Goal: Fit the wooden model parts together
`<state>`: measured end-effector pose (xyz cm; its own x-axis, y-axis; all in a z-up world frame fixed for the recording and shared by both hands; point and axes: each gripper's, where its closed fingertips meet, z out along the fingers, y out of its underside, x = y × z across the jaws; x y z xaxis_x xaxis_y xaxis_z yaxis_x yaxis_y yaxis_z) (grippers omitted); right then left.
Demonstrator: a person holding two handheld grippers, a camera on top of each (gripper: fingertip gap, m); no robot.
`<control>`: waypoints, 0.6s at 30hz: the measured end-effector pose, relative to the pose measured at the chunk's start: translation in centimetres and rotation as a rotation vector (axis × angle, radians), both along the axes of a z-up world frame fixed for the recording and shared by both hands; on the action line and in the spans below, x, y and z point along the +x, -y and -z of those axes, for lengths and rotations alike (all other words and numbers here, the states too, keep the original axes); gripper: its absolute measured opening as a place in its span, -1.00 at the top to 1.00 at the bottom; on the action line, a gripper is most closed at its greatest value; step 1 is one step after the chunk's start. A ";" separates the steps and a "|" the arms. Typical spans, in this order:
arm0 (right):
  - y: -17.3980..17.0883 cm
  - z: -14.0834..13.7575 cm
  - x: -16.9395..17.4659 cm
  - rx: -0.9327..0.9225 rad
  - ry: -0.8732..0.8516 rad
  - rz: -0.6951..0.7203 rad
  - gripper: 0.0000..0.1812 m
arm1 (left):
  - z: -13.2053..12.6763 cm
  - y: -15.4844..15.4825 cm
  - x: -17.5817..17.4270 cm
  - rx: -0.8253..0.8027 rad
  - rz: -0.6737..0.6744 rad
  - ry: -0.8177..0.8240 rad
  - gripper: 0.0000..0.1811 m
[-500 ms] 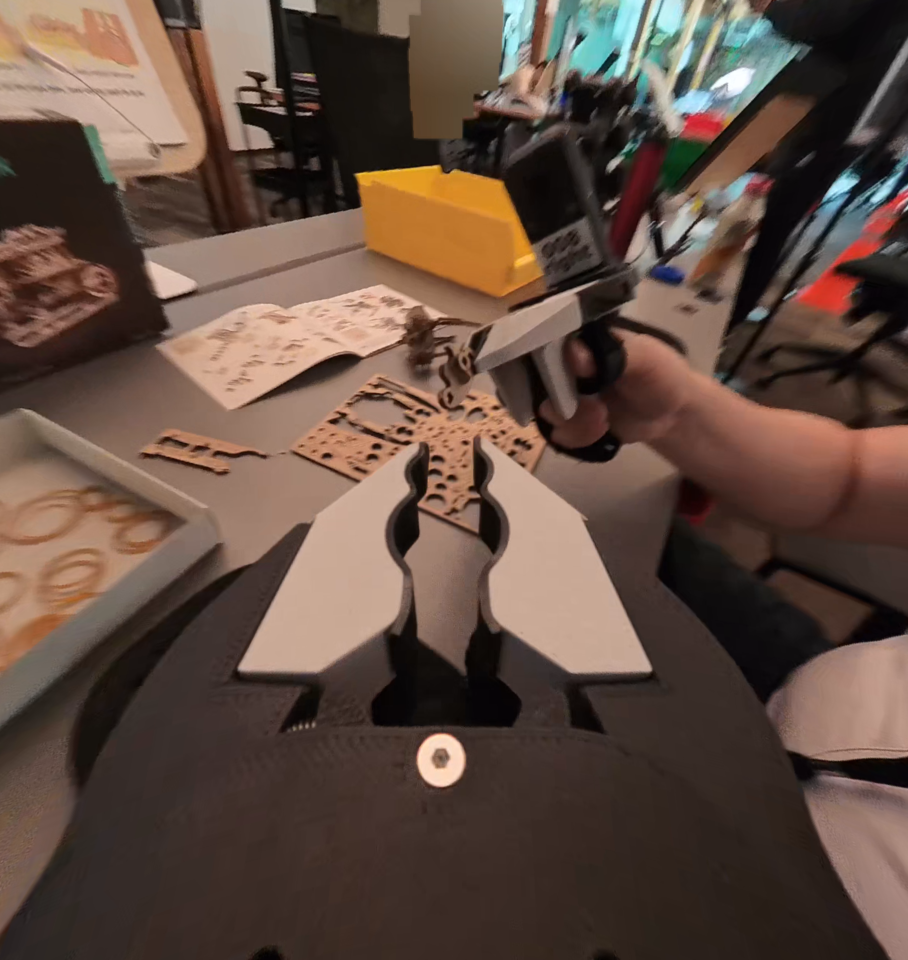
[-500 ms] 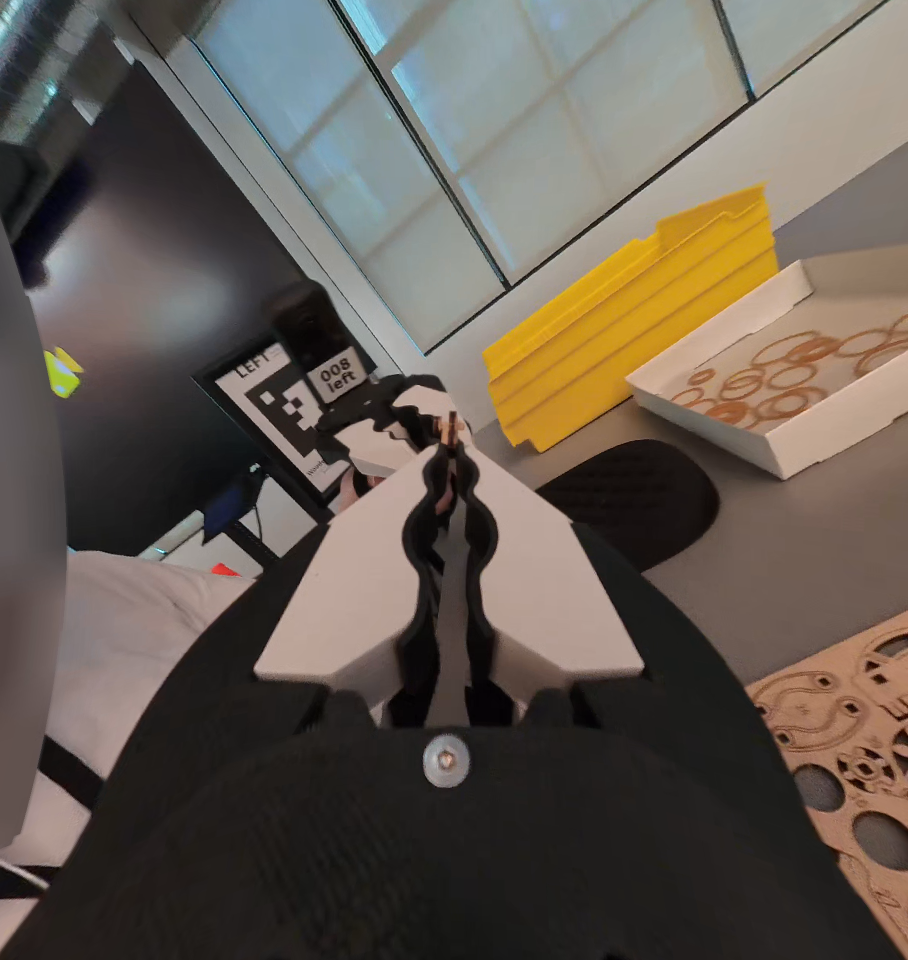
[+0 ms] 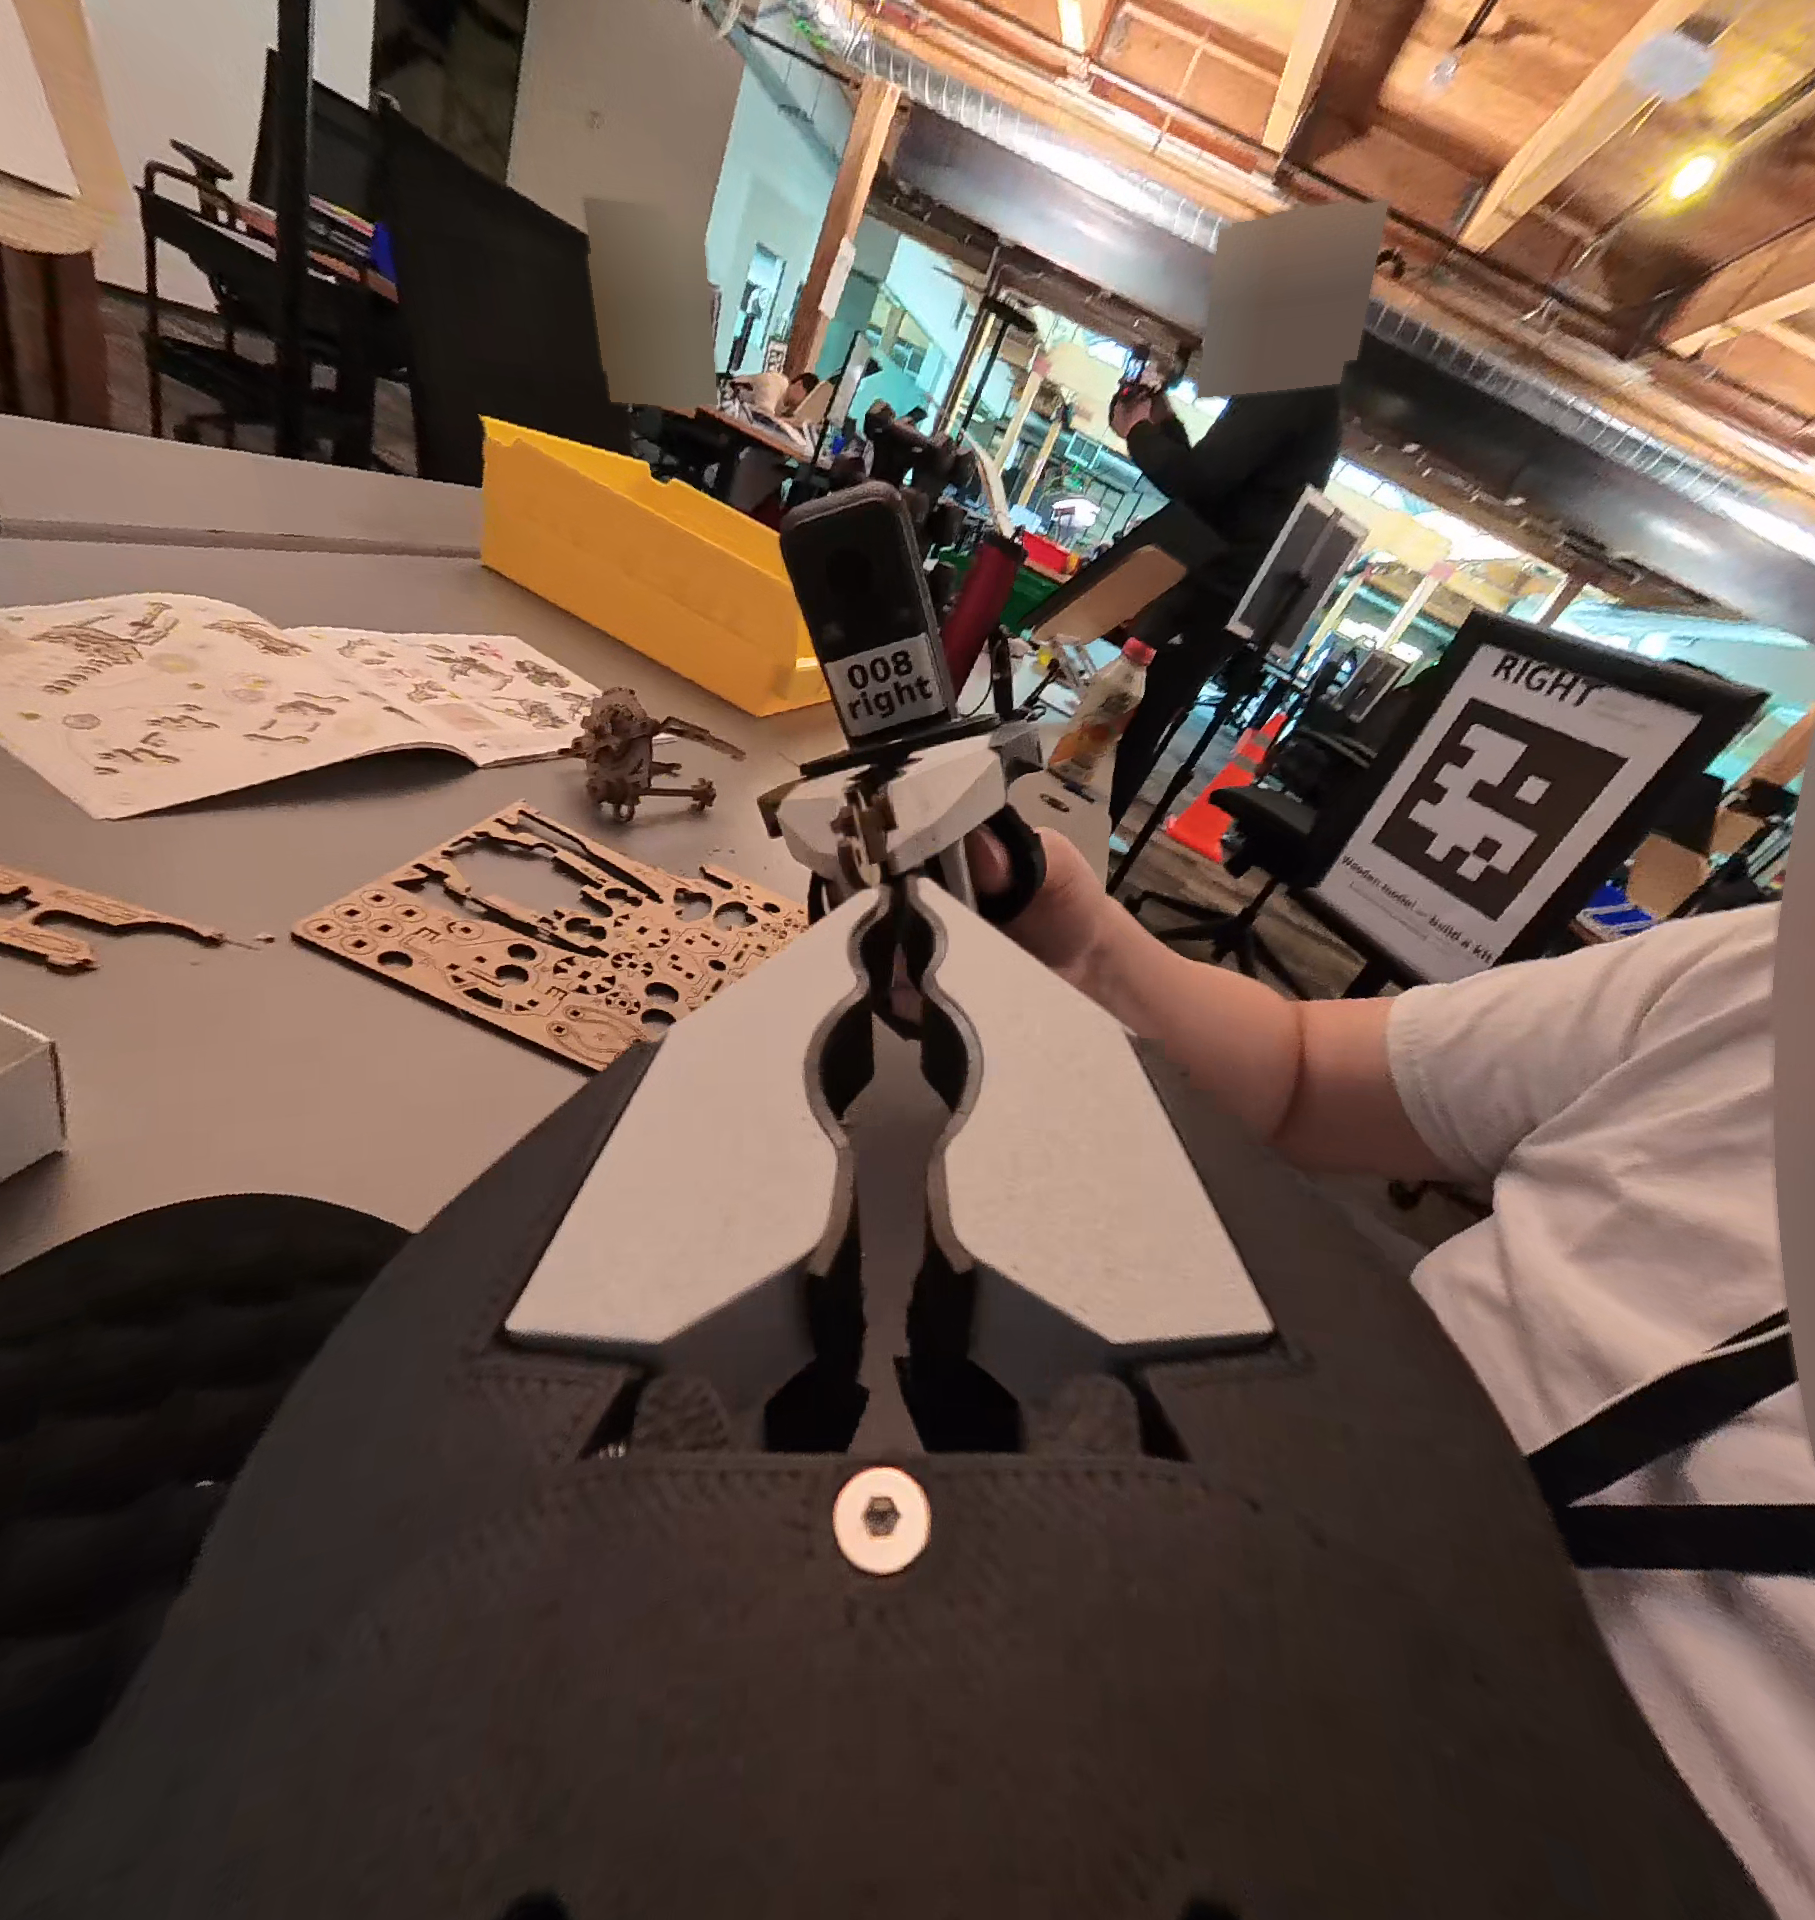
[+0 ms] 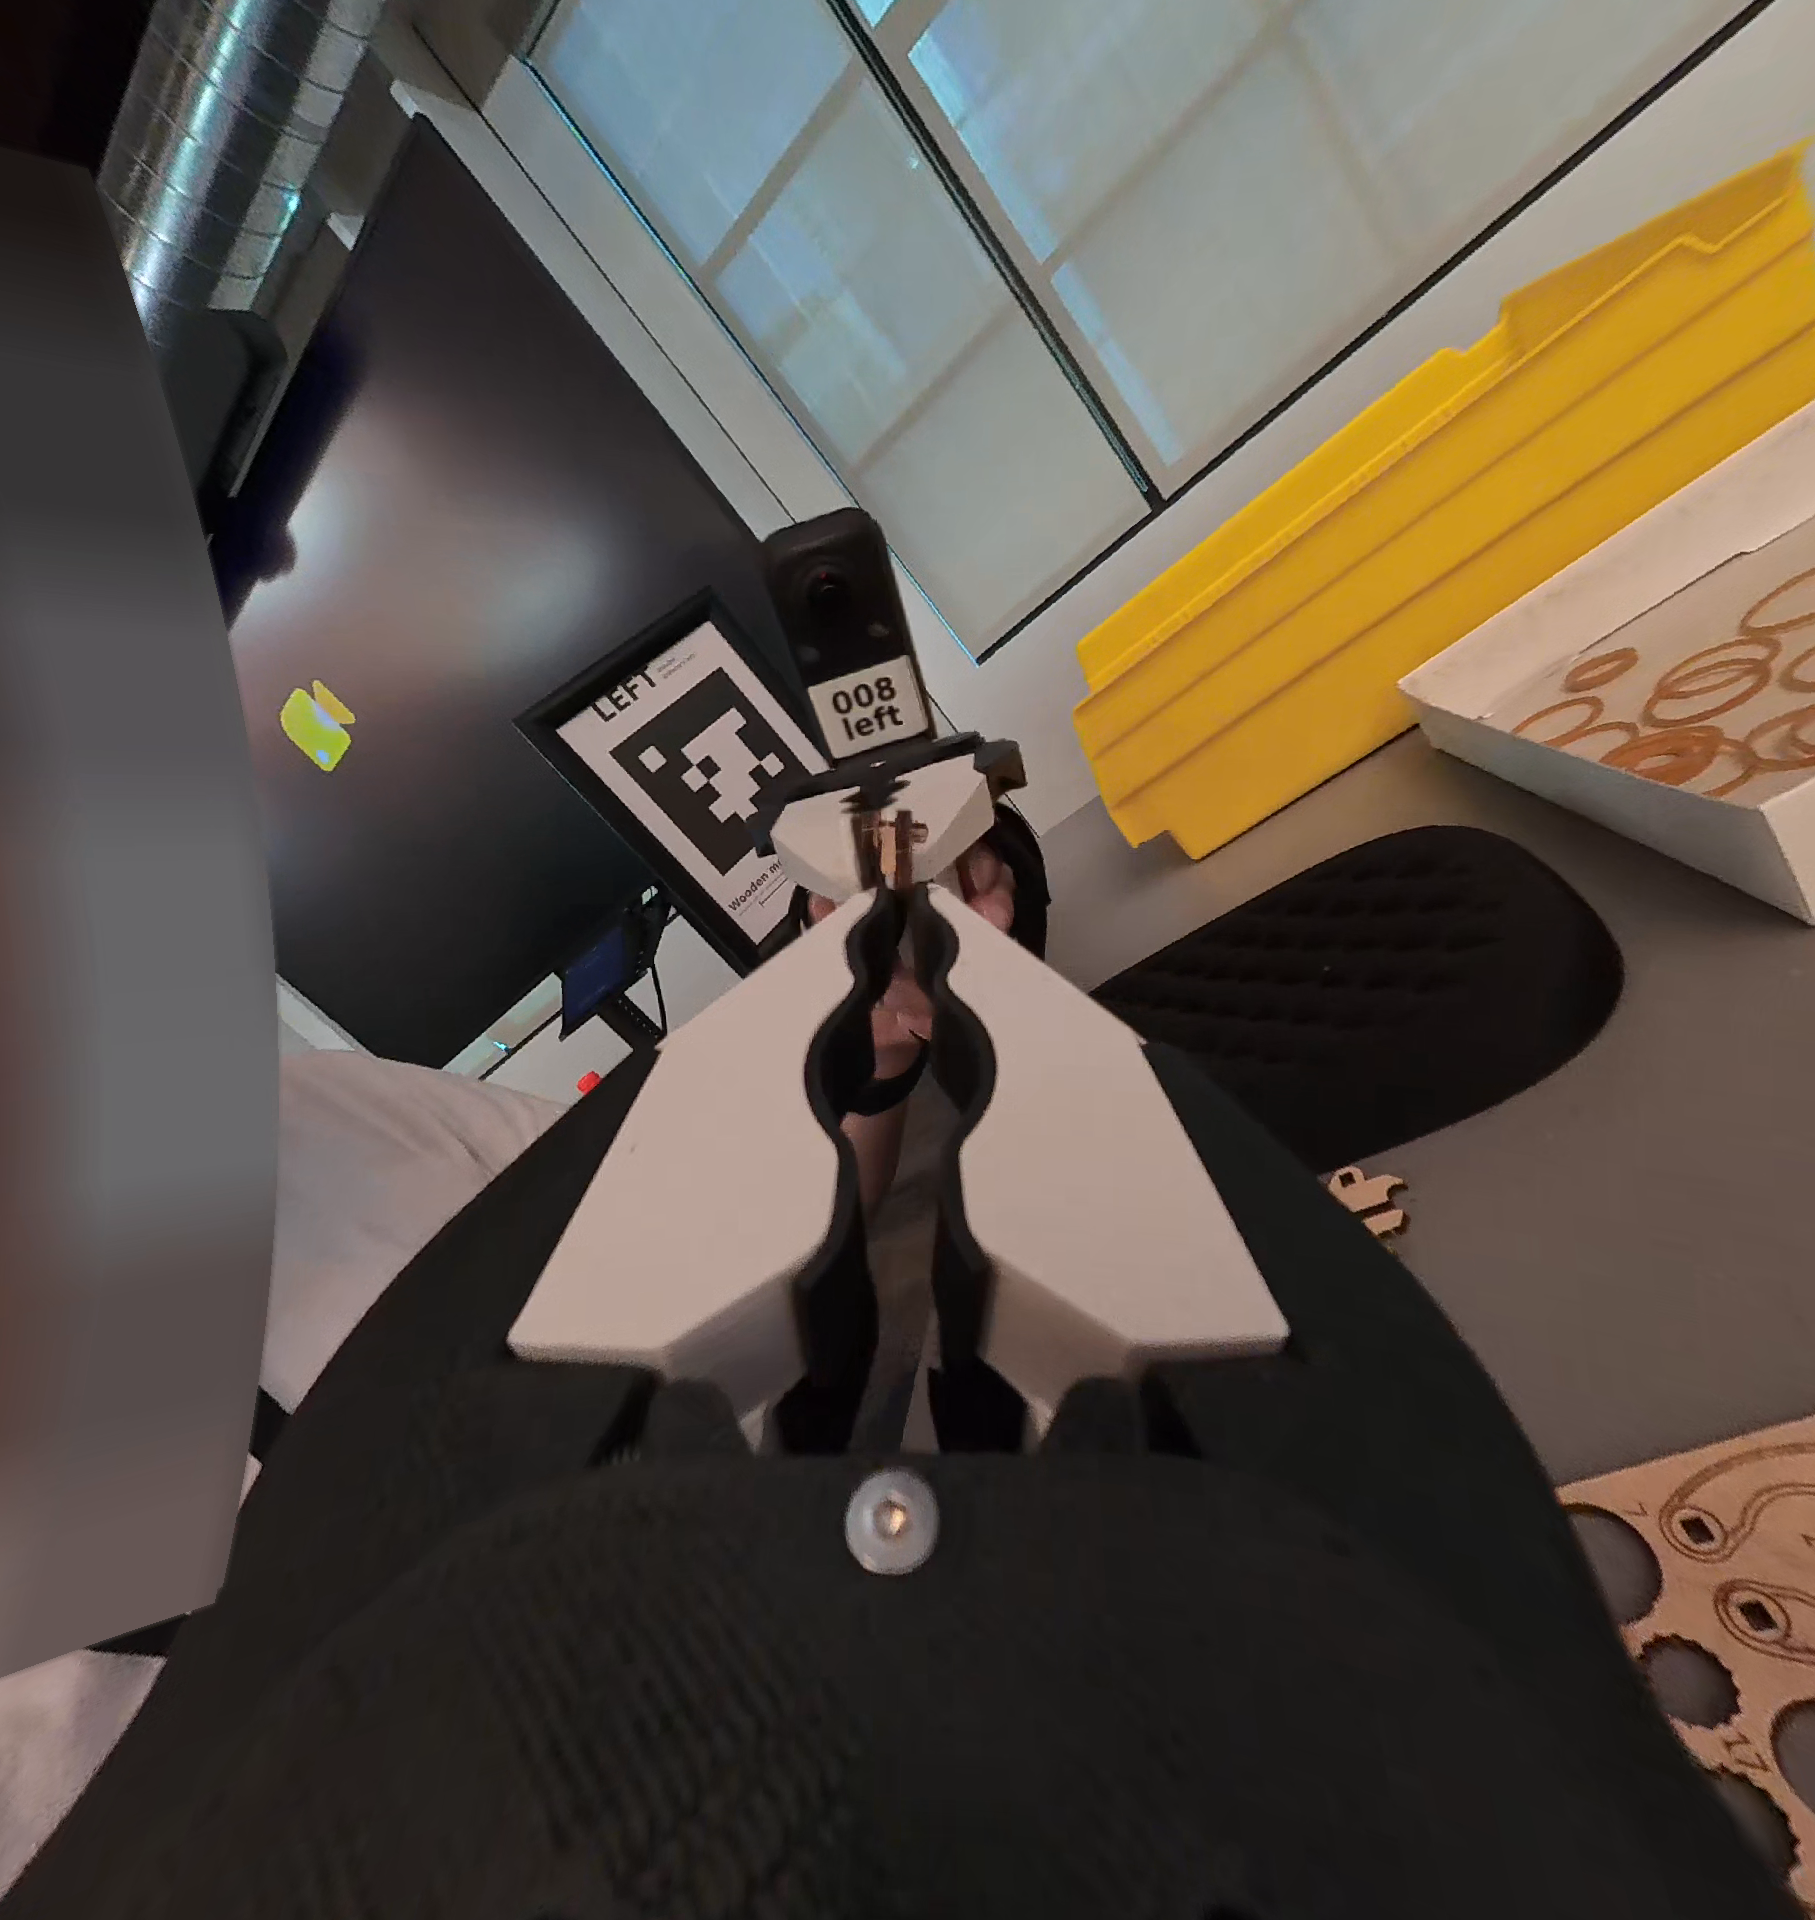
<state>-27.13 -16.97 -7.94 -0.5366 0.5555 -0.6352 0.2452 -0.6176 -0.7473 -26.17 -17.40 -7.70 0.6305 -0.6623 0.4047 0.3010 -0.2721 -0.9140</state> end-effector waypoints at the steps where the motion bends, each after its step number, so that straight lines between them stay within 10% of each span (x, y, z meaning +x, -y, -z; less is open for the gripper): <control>1: 0.0 0.0 0.0 -0.005 -0.003 -0.006 1.00 | 0.0 0.1 0.0 0.001 0.005 0.007 1.00; 18: 0.7 1.0 -0.8 0.060 0.040 -0.023 0.99 | 0.8 0.1 -1.3 -0.006 -0.034 -0.005 0.99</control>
